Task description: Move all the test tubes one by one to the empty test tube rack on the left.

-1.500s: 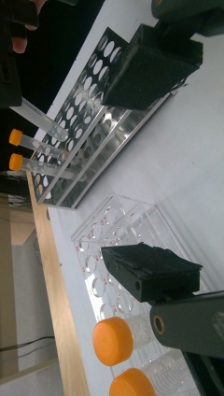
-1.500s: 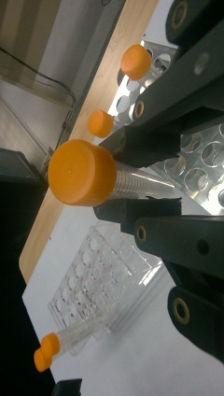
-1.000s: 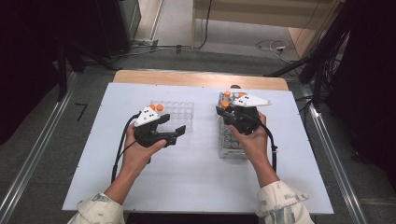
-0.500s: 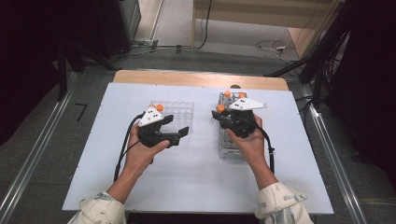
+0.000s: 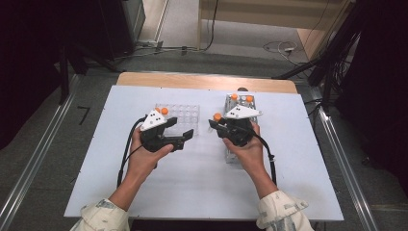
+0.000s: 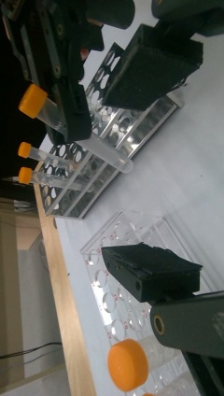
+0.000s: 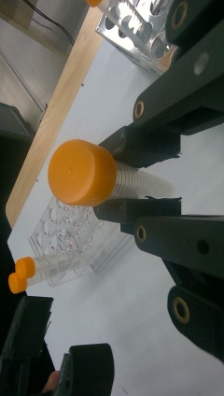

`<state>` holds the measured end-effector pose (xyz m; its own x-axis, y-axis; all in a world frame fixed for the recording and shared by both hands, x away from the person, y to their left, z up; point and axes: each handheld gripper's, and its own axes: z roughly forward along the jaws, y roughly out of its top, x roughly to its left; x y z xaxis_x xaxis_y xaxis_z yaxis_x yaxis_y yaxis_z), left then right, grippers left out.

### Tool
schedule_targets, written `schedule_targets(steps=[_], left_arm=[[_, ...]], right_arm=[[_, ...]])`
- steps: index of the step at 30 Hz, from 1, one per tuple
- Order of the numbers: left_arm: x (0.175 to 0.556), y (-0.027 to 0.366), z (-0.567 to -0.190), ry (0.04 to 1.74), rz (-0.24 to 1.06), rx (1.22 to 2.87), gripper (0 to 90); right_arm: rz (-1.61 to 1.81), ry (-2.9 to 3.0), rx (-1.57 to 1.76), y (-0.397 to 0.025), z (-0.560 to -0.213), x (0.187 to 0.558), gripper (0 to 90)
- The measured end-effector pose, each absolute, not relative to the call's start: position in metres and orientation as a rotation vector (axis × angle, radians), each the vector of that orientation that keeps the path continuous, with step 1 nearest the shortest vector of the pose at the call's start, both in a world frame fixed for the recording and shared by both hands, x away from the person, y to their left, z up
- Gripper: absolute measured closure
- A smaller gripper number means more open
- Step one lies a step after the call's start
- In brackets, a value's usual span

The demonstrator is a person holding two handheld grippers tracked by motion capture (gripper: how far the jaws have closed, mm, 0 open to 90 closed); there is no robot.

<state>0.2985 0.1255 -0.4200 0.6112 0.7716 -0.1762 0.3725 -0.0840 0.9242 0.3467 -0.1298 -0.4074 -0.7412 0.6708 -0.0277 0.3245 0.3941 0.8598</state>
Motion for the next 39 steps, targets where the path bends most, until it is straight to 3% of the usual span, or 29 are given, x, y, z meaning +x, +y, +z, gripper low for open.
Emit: schedule_targets(steps=[20,28,39], left_arm=[[0.296,0.118,-0.421,0.902,0.422,1.692,28.8],[0.296,0.114,-0.422,0.886,0.419,1.7,35.3],[0.298,0.112,-0.427,0.878,0.423,1.746,52.4]], right_arm=[[1.232,2.396,0.782,-0.094,-0.429,0.338,71.4],[1.248,2.434,0.746,-0.079,-0.434,0.334,71.4],[1.258,2.46,0.708,-0.067,-0.435,0.328,71.4]])
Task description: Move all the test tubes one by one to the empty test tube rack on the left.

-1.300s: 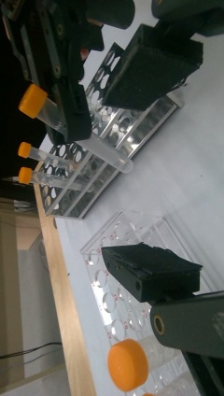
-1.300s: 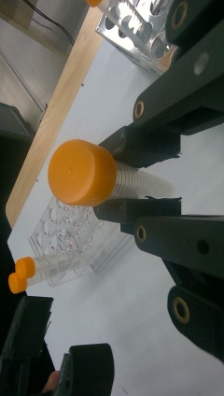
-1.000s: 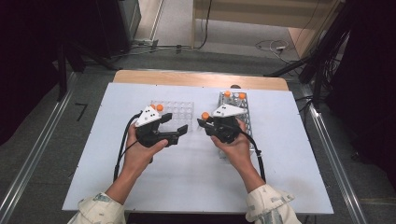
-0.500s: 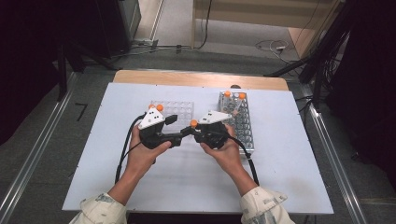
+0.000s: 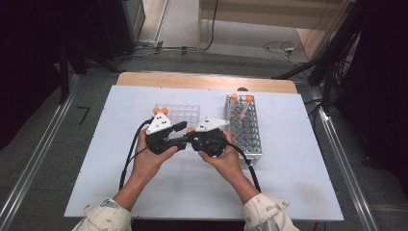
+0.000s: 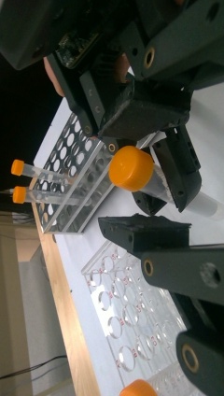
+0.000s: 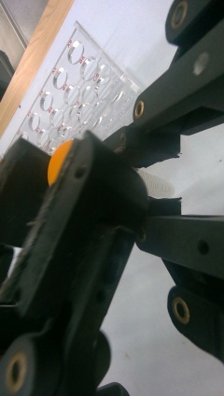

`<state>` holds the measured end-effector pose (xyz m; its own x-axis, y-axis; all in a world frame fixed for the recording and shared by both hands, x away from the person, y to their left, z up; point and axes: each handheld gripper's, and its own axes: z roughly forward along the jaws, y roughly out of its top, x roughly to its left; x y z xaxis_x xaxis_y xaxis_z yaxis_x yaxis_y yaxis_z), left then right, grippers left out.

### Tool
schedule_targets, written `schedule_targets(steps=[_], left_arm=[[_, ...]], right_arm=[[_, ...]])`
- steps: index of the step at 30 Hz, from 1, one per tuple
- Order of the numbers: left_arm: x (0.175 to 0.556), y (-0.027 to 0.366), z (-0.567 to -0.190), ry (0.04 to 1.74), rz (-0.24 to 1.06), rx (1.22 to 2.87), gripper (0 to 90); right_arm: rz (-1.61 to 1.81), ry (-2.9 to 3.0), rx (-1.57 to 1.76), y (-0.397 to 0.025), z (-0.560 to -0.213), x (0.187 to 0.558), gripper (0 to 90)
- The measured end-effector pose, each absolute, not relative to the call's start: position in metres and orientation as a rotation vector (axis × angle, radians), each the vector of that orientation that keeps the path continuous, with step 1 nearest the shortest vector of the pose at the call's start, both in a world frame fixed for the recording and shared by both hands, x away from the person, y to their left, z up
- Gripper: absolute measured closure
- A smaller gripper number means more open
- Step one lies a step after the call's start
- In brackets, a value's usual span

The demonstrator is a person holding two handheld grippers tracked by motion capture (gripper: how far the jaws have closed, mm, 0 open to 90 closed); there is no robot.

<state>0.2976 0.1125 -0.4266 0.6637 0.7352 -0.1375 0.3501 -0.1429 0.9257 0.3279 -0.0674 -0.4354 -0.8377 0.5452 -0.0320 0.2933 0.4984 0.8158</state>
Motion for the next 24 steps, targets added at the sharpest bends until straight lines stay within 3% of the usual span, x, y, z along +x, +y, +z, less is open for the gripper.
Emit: schedule_targets(steps=[10,18,24], left_arm=[[0.2978,0.1106,-0.4287,0.864,0.419,1.768,69.0],[0.2983,0.1117,-0.4281,0.866,0.421,1.762,70.5],[0.2994,0.1148,-0.4255,0.872,0.422,1.743,70.6]], right_arm=[[1.253,2.47,0.703,-0.0654,-0.4358,0.3267,71.4],[1.26,2.469,0.701,-0.0662,-0.4361,0.3274,70.4],[1.275,2.463,0.717,-0.0672,-0.4351,0.3274,46.6]])
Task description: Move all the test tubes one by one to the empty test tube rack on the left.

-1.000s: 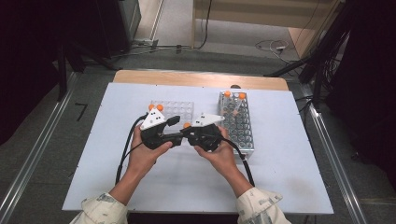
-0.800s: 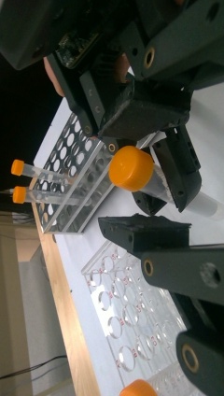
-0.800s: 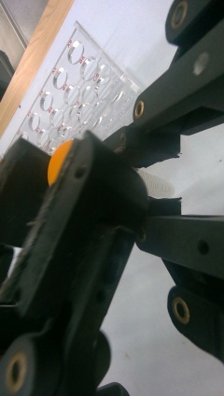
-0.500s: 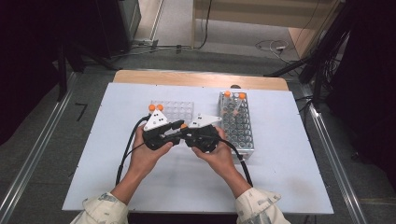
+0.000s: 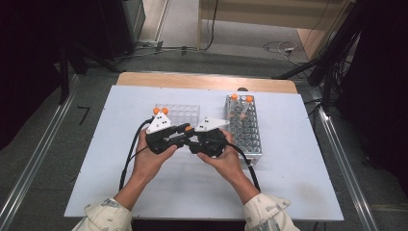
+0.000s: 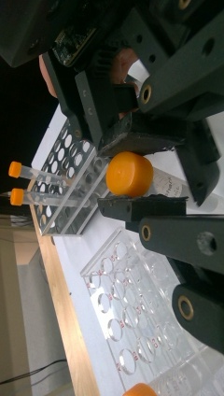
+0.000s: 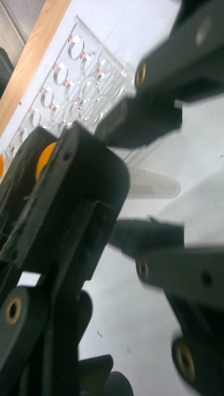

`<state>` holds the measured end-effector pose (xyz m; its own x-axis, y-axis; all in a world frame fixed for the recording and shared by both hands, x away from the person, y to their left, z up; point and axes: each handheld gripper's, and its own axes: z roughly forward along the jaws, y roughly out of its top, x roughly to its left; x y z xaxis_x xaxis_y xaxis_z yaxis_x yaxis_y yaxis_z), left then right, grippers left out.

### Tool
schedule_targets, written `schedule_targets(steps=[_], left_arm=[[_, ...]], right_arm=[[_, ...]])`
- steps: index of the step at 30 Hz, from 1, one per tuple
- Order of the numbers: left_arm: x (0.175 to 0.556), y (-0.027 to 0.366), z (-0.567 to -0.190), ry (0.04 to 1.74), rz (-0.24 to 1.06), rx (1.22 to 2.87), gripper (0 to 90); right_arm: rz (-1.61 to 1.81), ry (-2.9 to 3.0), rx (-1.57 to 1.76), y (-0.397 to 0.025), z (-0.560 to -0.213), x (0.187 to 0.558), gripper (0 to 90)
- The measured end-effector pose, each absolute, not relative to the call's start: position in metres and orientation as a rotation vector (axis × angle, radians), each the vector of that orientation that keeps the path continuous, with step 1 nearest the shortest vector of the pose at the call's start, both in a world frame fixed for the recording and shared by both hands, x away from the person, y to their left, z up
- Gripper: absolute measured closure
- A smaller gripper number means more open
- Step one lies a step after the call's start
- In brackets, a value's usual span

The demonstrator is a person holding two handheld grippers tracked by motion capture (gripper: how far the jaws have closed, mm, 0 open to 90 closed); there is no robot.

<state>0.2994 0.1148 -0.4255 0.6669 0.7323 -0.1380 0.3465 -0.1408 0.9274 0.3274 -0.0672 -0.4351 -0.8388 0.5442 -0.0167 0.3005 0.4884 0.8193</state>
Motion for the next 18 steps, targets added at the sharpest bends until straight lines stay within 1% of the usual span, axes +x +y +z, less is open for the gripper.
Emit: schedule_targets(steps=[4,8,18], left_arm=[[0.301,0.117,-0.421,0.878,0.429,1.729,70.6],[0.305,0.12,-0.418,0.897,0.437,1.723,70.6],[0.314,0.136,-0.404,0.933,0.462,1.667,70.6]], right_arm=[[1.281,2.437,0.741,-0.07,-0.432,0.328,32.8],[1.279,2.425,0.758,-0.075,-0.429,0.328,26.8],[1.273,2.408,0.766,-0.088,-0.428,0.325,26.1]])
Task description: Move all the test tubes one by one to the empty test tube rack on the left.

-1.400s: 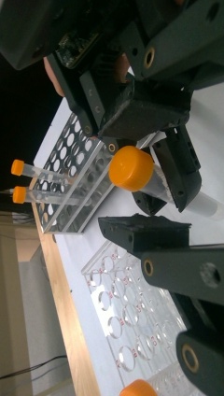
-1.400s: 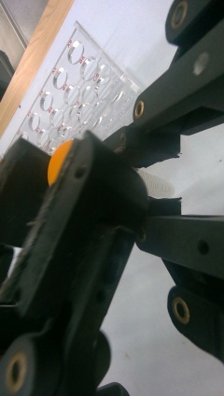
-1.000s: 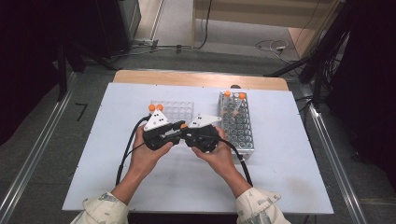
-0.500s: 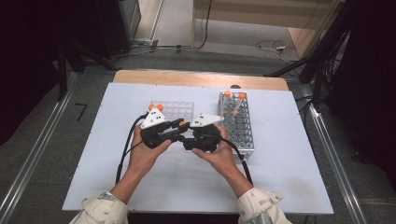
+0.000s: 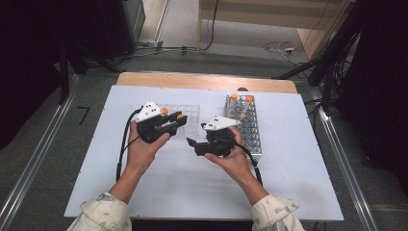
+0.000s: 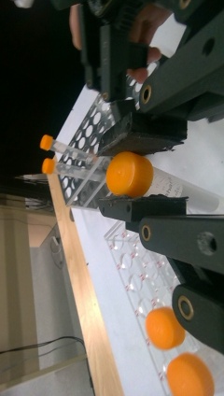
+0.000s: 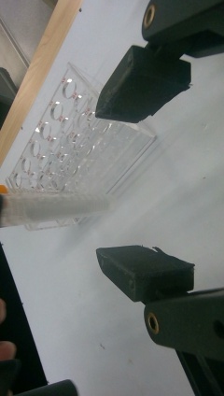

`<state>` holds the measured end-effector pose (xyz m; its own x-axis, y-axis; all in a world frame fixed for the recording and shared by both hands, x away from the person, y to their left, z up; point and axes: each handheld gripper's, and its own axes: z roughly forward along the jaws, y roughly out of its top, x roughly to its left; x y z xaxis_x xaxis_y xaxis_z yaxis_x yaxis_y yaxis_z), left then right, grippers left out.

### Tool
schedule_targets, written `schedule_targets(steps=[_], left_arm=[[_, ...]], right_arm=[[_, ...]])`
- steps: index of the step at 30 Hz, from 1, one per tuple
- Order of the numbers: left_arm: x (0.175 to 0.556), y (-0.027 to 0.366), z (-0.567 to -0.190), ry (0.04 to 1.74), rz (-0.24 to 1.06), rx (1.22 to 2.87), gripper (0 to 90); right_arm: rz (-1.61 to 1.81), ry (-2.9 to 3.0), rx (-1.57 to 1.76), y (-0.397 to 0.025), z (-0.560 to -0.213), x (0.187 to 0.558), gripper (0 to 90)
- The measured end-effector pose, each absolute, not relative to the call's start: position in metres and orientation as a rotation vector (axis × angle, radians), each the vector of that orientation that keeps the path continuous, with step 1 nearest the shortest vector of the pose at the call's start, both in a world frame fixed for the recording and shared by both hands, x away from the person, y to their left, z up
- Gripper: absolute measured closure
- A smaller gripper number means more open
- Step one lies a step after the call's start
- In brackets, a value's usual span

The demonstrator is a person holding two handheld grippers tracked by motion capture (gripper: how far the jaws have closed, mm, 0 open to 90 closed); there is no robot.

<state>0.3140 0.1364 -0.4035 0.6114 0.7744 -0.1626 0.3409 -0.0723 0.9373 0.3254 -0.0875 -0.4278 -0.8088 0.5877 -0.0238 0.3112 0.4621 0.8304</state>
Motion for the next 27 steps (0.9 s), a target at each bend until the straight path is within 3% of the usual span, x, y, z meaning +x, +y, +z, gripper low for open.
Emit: schedule_targets(steps=[27], left_arm=[[0.35,0.157,-0.387,1.024,0.572,1.615,70.5]], right_arm=[[1.274,2.399,0.763,-0.097,-0.425,0.322,26.6]])
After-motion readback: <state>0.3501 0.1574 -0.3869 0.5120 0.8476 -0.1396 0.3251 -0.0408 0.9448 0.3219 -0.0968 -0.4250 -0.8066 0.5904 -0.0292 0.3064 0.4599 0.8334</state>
